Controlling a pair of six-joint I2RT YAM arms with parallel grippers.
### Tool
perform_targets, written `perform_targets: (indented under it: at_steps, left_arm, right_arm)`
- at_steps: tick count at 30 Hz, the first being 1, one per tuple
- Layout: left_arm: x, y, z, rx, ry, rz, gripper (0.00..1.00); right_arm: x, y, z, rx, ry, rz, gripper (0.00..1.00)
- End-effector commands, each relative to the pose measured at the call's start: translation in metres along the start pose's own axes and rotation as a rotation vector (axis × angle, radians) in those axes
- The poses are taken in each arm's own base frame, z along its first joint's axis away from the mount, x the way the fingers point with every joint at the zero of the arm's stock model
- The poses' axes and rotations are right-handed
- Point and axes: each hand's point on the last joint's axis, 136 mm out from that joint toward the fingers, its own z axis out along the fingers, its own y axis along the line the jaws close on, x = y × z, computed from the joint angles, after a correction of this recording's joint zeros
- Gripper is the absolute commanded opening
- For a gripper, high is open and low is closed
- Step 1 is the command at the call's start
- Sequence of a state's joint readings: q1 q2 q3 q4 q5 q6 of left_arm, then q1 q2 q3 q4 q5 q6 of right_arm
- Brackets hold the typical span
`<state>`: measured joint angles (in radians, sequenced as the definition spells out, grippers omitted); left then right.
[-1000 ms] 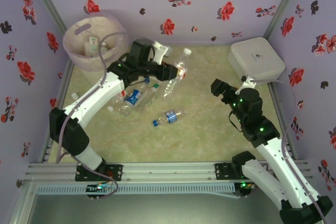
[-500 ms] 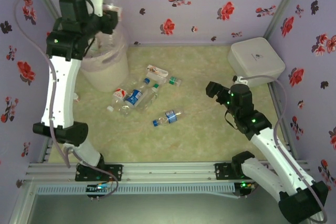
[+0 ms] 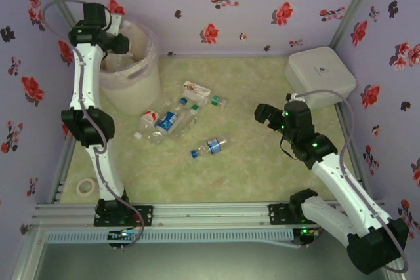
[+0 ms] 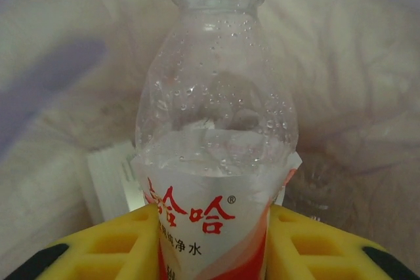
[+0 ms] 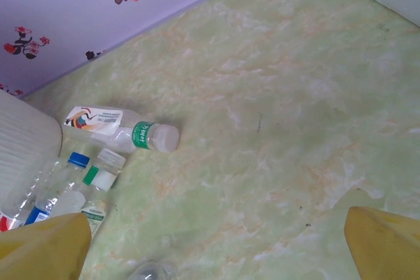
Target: Put the plastic bottles in the bin
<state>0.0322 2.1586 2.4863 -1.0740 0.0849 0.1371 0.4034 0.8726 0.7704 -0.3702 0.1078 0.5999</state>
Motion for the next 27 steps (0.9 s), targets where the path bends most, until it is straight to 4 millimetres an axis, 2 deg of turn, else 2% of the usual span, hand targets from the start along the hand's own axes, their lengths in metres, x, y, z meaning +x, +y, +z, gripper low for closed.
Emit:
perform_targets:
  at_steps: [1,4,6,8,12,13,17,20,23,25,27]
  left_arm:
    - [0.017,-0.004,0.006,0.102,0.042,-0.023,0.36]
    - [0.038,-0.009,0.029,0.140,0.098,-0.029,0.43]
    - [0.050,-0.012,0.043,0.154,0.128,-0.035,0.61]
    - [0.059,-0.014,0.054,0.167,0.142,-0.040,0.75]
    - [0.065,-0.016,0.060,0.174,0.132,-0.058,0.84]
    - [0.059,-0.016,0.059,0.176,0.106,-0.057,0.87]
    - [0.048,-0.015,0.043,0.167,0.068,-0.055,1.00]
    - [0.036,-0.011,0.022,0.133,0.032,-0.047,1.00]
    - [0.022,-0.002,-0.001,0.075,-0.018,-0.030,1.00]
    - [0.021,0.005,-0.018,0.027,-0.018,-0.026,1.00]
    - [0.016,0.015,-0.036,-0.024,-0.031,-0.041,1.00]
  right_arm:
    - [0.000,-0.004,-0.001,0.012,-0.002,-0.012,0.99]
    - [0.006,-0.007,0.004,0.020,0.012,-0.005,0.99]
    - [0.011,-0.010,0.008,0.030,0.030,0.010,0.99]
    - [0.015,-0.009,0.012,0.023,0.049,0.024,0.99]
    - [0.022,-0.006,0.019,0.002,0.075,0.060,0.99]
    - [0.024,-0.005,0.020,-0.004,0.080,0.067,0.99]
    - [0.038,-0.012,0.023,0.039,0.154,0.109,1.00]
    - [0.055,-0.022,0.020,0.134,0.232,0.149,1.00]
    - [0.074,-0.035,0.014,0.278,0.271,0.272,0.98]
    - [0.086,-0.028,0.019,0.287,0.326,0.316,0.91]
    - [0.094,-0.012,0.024,0.267,0.364,0.335,0.92]
